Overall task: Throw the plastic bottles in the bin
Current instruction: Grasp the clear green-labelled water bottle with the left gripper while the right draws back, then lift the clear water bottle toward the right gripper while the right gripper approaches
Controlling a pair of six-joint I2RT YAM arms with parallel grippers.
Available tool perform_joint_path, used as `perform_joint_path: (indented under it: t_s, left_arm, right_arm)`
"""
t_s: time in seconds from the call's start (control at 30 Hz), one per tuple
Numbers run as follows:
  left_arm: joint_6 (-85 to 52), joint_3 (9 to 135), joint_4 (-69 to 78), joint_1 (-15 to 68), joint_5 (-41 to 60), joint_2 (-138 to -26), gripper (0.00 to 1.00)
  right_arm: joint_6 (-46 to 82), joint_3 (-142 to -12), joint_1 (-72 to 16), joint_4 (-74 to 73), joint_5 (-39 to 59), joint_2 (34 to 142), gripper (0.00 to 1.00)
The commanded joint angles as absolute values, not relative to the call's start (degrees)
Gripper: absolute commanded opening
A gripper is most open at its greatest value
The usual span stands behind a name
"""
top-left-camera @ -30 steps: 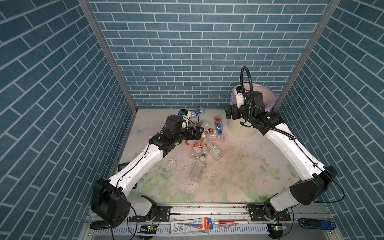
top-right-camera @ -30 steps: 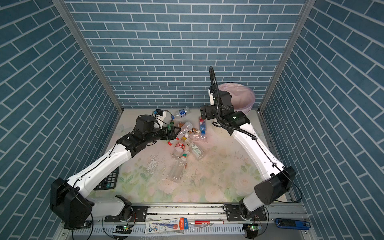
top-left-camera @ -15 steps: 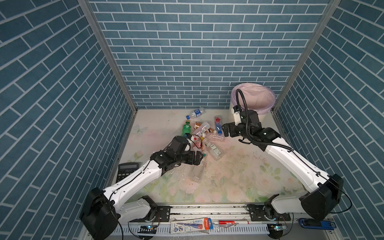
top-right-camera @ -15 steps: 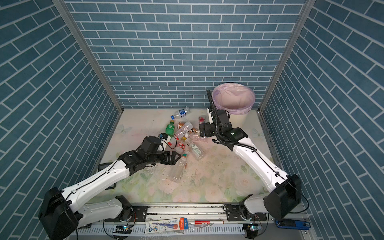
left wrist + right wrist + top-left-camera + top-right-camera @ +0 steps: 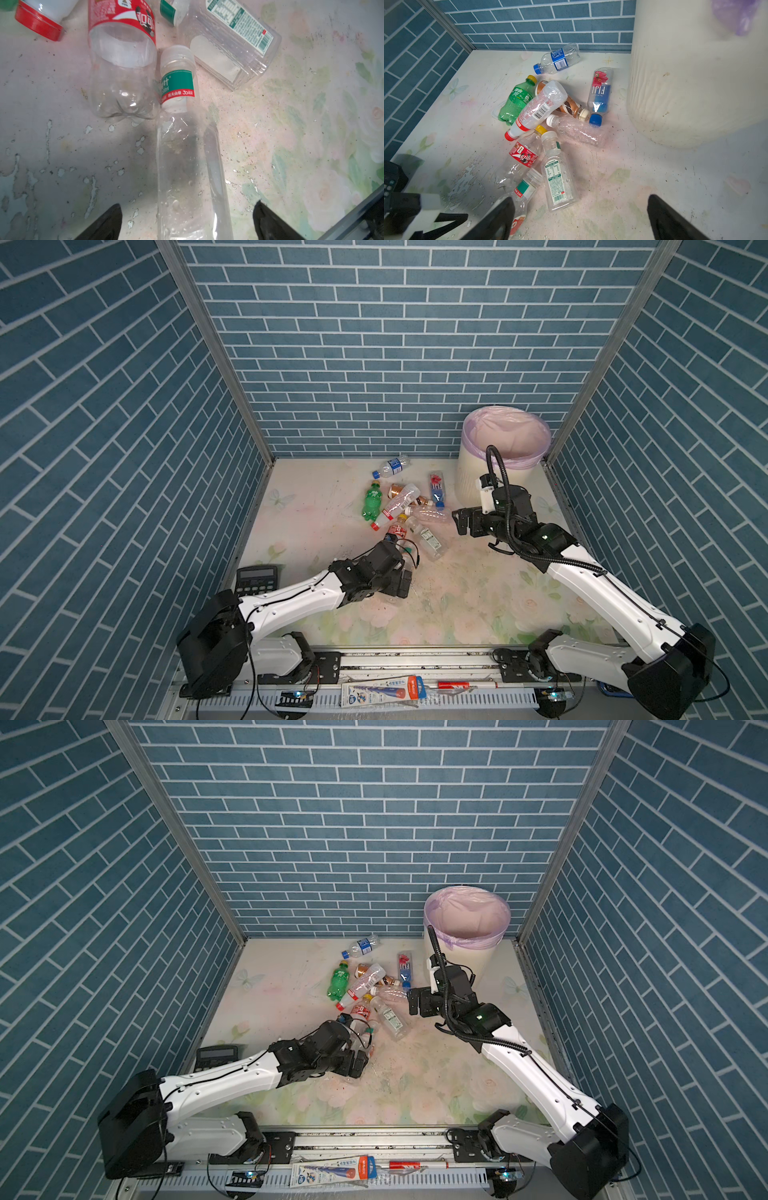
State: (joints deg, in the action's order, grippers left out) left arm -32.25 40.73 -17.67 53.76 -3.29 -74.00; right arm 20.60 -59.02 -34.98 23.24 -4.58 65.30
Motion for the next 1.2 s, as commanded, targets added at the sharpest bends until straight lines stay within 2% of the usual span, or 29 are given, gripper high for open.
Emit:
perform_joint_path:
  t_s: [0.0,0.23,0.67,0.87,1.17]
  left_arm:
    - [-33.4,42.1,-18.8,55.7,-7.9,-76.5,0.99]
    - [-34.3,42.2,-20.6,56.0,-10.5,-79.4,0.99]
    - [-34.1,40.7,-15.2,56.0,-6.5,-82.8,0.79]
    - [-33.6,40.5,-15.4,56.0,-6.0,-81.6,0.64]
    - [-33.3,40.2,-14.3,55.9,-4.0,-77.8,0.62]
  right_arm:
    - [22.8,-56.5,-35.3,21.8,-4.4,63.5,0.99]
    - [23.6,-55.0,-35.2,20.2,-4.2,62.9,0.99]
    - [23.6,-53.8,-35.2,19.8,-5.6,62.6,0.99]
    - [23.6,-53.6,-35.2,19.5,-6.0,62.9,0.99]
    - [24.1,-53.9,-35.3,18.7,-5.7,63.3,0.99]
